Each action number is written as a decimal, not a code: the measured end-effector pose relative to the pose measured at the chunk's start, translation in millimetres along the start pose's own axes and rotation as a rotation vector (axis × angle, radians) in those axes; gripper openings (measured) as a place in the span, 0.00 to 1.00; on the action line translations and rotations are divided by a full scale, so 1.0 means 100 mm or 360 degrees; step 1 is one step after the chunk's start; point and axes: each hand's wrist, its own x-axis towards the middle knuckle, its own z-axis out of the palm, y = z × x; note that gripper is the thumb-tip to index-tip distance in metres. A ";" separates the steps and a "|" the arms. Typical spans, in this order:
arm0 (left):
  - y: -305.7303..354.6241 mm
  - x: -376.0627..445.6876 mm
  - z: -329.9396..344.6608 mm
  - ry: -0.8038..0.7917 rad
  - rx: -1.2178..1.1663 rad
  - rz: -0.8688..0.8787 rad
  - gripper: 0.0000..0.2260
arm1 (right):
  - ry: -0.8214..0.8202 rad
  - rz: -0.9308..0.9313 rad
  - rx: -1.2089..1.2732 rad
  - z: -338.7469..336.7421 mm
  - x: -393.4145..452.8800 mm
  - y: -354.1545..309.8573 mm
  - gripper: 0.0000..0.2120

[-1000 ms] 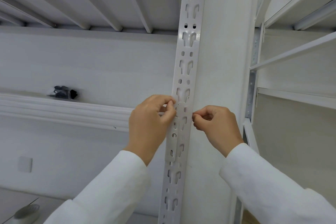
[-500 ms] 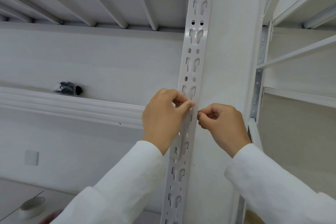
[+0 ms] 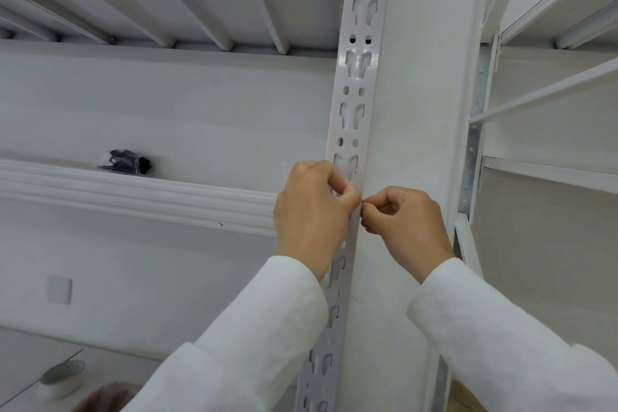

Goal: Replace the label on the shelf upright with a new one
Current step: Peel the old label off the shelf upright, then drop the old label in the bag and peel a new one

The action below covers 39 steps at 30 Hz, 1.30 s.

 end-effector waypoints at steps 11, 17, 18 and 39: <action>0.02 0.05 0.01 0.0125 0.0126 0.0037 0.05 | 0.0015 0.0005 -0.0051 0.03 0.01 -0.04 0.07; -0.24 0.08 -0.13 0.0123 -0.0364 0.0038 0.09 | 0.0038 -0.0001 0.0012 0.02 0.02 -0.01 0.07; -0.27 0.05 -0.15 0.0120 -0.0483 0.0052 0.09 | 0.0063 -0.0018 0.0041 0.02 0.01 0.00 0.07; -2.19 -0.59 -1.51 -0.0104 -0.0031 -0.0294 0.11 | -0.0799 -0.0363 0.0033 2.10 -1.03 -0.47 0.03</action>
